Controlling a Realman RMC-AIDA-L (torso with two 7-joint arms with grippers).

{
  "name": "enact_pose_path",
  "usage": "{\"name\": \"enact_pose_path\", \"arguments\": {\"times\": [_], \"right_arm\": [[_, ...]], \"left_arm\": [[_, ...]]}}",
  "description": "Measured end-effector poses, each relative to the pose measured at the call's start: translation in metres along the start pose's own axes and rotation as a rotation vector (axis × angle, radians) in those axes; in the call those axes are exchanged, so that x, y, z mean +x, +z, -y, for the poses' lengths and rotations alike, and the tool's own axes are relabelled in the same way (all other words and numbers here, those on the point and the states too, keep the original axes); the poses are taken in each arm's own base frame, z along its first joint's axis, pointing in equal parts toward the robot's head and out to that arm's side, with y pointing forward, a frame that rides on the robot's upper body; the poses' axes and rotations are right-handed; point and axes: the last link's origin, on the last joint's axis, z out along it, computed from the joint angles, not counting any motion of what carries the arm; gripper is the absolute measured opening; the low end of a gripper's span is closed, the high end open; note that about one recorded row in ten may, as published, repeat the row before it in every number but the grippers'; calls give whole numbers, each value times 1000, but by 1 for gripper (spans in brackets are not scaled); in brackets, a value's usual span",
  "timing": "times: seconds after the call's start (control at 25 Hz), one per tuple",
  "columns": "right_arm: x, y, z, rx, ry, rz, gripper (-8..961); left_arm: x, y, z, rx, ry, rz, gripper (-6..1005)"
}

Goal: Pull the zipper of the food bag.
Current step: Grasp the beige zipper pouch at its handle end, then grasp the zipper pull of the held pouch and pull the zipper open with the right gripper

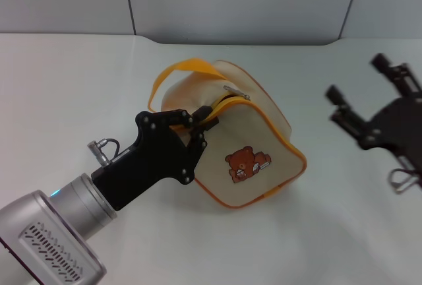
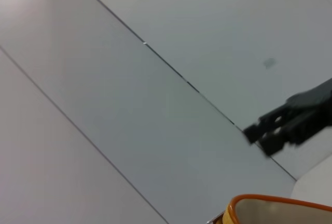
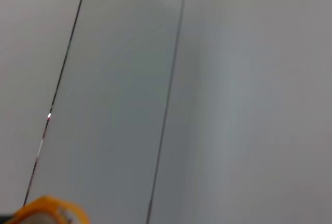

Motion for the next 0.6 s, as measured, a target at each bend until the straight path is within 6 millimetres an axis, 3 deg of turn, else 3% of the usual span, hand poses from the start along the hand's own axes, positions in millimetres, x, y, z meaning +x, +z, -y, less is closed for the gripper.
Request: {"name": "enact_pose_path", "arguments": {"times": [0.04,0.16,0.24,0.6], "right_arm": [[6,13,-10,-27,-29,-29,824],[10,24,-23,-71,-49,-46,823],[12,31,-45,-167,-61,-51,823],[20,26,-62,-230,-176,-93,821]], "left_arm": [[0,1,1,-6,28,-4,78],[1,2,0,-8,62,-9,78],[2,3,0,-4,77,-17,78],[4,2,2,5,79,-32,78]]}}
